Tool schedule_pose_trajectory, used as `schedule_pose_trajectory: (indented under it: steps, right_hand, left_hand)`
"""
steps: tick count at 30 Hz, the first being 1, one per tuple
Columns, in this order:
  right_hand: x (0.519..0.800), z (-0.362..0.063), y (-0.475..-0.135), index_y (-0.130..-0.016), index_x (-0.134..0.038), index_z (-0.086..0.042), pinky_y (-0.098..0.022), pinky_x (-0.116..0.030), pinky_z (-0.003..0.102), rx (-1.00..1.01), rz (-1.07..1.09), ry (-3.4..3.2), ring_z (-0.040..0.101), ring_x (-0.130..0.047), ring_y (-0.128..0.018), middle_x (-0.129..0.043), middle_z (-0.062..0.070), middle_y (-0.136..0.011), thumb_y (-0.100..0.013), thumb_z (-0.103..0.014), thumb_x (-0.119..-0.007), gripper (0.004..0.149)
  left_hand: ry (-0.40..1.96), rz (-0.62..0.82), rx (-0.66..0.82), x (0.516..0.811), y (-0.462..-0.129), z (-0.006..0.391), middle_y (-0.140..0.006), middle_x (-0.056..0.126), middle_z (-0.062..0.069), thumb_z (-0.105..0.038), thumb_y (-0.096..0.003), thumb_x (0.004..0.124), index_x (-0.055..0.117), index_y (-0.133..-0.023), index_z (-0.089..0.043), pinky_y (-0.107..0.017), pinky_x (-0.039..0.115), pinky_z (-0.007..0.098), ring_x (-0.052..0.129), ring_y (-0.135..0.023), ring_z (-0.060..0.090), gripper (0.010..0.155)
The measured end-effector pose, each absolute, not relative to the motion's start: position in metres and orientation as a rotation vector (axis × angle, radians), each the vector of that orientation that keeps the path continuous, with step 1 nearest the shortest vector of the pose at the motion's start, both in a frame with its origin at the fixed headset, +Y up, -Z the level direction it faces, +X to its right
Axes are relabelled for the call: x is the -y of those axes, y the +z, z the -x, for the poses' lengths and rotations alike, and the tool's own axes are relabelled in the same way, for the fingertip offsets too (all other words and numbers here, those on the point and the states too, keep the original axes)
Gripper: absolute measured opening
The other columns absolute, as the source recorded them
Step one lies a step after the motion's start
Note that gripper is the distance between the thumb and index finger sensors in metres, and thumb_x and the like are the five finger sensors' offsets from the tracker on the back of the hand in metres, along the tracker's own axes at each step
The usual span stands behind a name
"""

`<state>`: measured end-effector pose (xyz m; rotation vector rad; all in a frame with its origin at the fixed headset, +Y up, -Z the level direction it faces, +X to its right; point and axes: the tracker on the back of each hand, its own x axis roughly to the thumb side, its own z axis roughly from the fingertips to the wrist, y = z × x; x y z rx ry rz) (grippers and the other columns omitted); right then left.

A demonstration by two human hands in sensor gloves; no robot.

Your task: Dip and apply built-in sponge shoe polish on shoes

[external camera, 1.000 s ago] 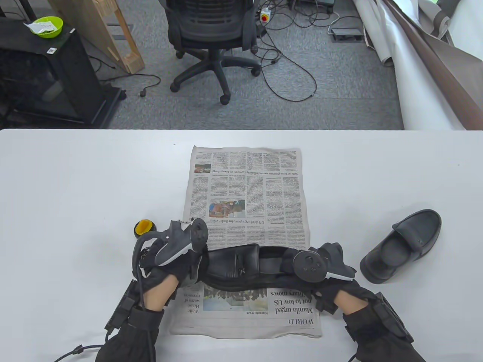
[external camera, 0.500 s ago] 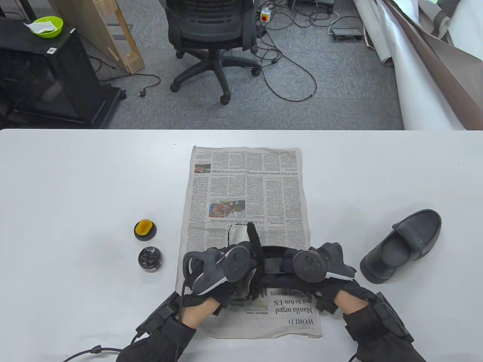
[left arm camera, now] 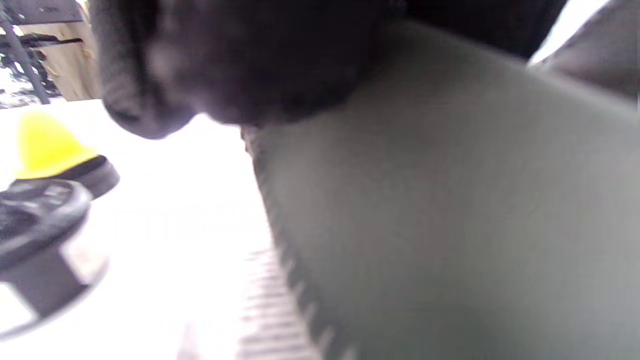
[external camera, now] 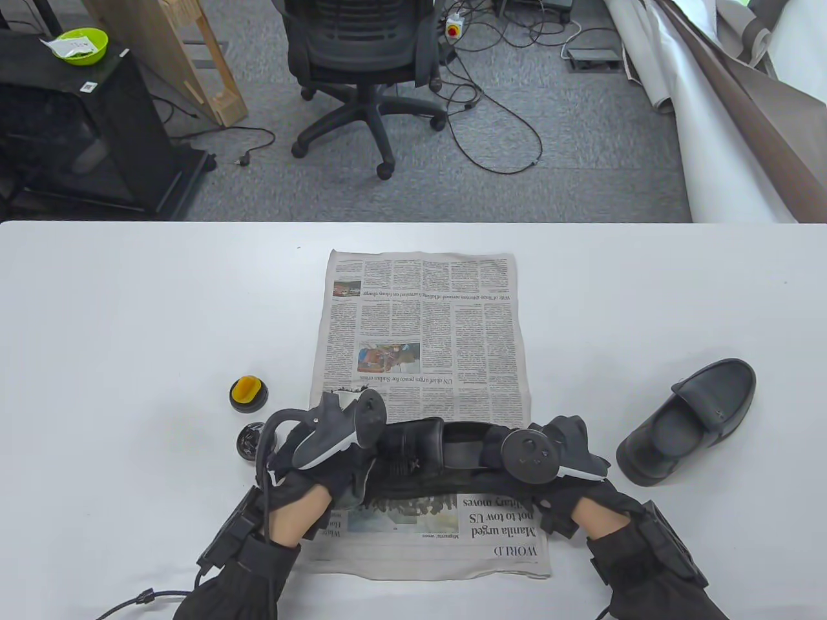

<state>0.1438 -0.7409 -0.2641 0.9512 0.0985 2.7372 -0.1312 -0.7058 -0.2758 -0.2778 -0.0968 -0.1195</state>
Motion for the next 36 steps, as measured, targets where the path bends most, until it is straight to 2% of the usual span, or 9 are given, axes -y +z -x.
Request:
schedule_pose_trajectory:
  steps: [4,7,12,16,23,29,36]
  right_hand:
    - [0.741,-0.144,-0.264,-0.06,-0.092,-0.027,-0.044,-0.084,0.044,-0.099,-0.954,2.733,0.021,-0.093,-0.028,-0.083,-0.001,-0.075,-0.033,-0.055,-0.082,0.04]
    - [0.741,-0.144,-0.264,-0.06,-0.092,-0.027,-0.044,-0.084,0.044,-0.1,-0.956,2.733,0.021,-0.093,-0.028,-0.083,-0.001,-0.074,-0.033,-0.055,-0.082,0.04]
    - [0.741,-0.144,-0.265,-0.06,-0.092,-0.027,-0.044,-0.084,0.044,-0.1,-0.954,2.734,0.021,-0.093,-0.027,-0.083,-0.001,-0.074,-0.033,-0.055,-0.082,0.04]
    - [0.741,-0.144,-0.264,-0.06,-0.092,-0.027,-0.044,-0.084,0.044,-0.101,-0.956,2.735,0.021,-0.093,-0.028,-0.083,-0.001,-0.074,-0.033,-0.055,-0.082,0.04]
    - [0.741,-0.144,-0.264,-0.06,-0.092,-0.027,-0.044,-0.084,0.044,-0.098,-0.956,2.742,0.021,-0.093,-0.028,-0.083,-0.001,-0.074,-0.033,-0.055,-0.082,0.04]
    - [0.741,-0.144,-0.264,-0.06,-0.092,-0.027,-0.044,-0.084,0.044,-0.101,-0.955,2.737,0.021,-0.093,-0.028,-0.083,-0.001,-0.074,-0.033,-0.056,-0.082,0.04]
    - [0.741,-0.144,-0.264,-0.06,-0.092,-0.027,-0.044,-0.084,0.044,-0.099,-0.954,2.741,0.021,-0.093,-0.028,-0.083,-0.001,-0.074,-0.033,-0.055,-0.082,0.04]
  left_hand:
    - [-0.15,0.272,0.063,0.701,-0.278,0.145,-0.049,0.103,-0.004,-0.048,-0.0396,0.092,0.086,-0.081,-0.027,-0.039,0.093,0.037,0.101,-0.011,0.006,0.047]
    - [-0.021,0.215,0.112,0.699,-0.275,0.144,-0.047,0.103,-0.004,-0.047,-0.0393,0.093,0.086,-0.081,-0.027,-0.038,0.093,0.037,0.1,-0.01,0.006,0.047]
    - [0.253,0.137,0.319,0.694,-0.256,0.106,-0.047,0.103,-0.005,-0.048,-0.0383,0.093,0.086,-0.079,-0.028,-0.039,0.094,0.036,0.101,-0.01,0.005,0.046]
    - [0.288,0.071,0.333,0.703,-0.245,0.078,-0.046,0.103,-0.005,-0.049,-0.0379,0.092,0.086,-0.078,-0.027,-0.037,0.094,0.036,0.101,-0.01,0.005,0.046]
    - [0.089,0.197,0.292,0.708,-0.248,0.075,-0.047,0.103,-0.005,-0.05,-0.039,0.091,0.086,-0.077,-0.027,-0.037,0.094,0.037,0.101,-0.01,0.005,0.045]
    - [-0.034,0.388,0.243,0.712,-0.263,0.101,-0.049,0.102,-0.005,-0.049,-0.0394,0.091,0.085,-0.078,-0.028,-0.039,0.093,0.037,0.101,-0.012,0.006,0.044]
    - [-0.093,0.496,0.154,0.709,-0.273,0.136,-0.052,0.101,-0.005,-0.049,-0.0386,0.093,0.084,-0.078,-0.03,-0.042,0.092,0.039,0.102,-0.016,0.008,0.045]
